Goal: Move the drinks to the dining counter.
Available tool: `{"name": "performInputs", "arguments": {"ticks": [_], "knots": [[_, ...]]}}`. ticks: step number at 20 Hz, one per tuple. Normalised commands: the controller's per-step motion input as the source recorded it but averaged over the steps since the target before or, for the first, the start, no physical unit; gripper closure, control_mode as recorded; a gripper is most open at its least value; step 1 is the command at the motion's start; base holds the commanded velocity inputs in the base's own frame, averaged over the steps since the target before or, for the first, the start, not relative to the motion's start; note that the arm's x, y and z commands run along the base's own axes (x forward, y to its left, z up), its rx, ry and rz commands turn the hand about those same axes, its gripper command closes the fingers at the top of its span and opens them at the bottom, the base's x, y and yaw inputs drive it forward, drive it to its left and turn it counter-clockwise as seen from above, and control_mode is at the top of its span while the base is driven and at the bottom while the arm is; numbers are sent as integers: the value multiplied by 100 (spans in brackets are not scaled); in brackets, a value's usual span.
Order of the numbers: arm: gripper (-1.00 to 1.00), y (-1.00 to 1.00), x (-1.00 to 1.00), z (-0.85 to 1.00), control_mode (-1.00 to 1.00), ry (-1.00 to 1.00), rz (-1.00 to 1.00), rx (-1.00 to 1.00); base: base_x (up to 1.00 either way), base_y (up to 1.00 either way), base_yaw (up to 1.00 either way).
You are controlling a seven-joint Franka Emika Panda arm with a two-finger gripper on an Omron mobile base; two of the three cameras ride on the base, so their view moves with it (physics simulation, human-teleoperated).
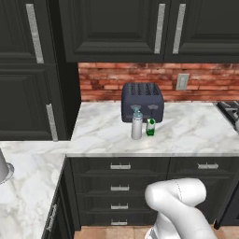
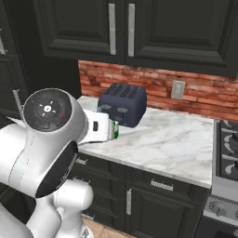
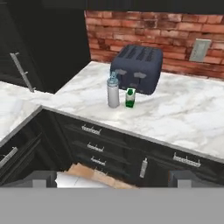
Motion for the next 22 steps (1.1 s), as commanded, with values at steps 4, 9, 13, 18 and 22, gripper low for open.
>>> {"name": "performInputs", "arguments": {"ticks": [4, 9, 13, 18, 22], "knots": [[-100, 0, 21, -3, -100, -37, 40, 0, 0, 0, 0], [-100, 0, 38, -23, -100, -34, 43, 8, 0, 0, 0], [-100, 0, 62, -33, -100, -26, 38, 14, 0, 0, 0], [-100, 9, 89, -41, -100, -24, 29, 10, 0, 0, 0], [-100, 20, 100, -47, -100, -5, 15, 10, 0, 0, 0]]}}
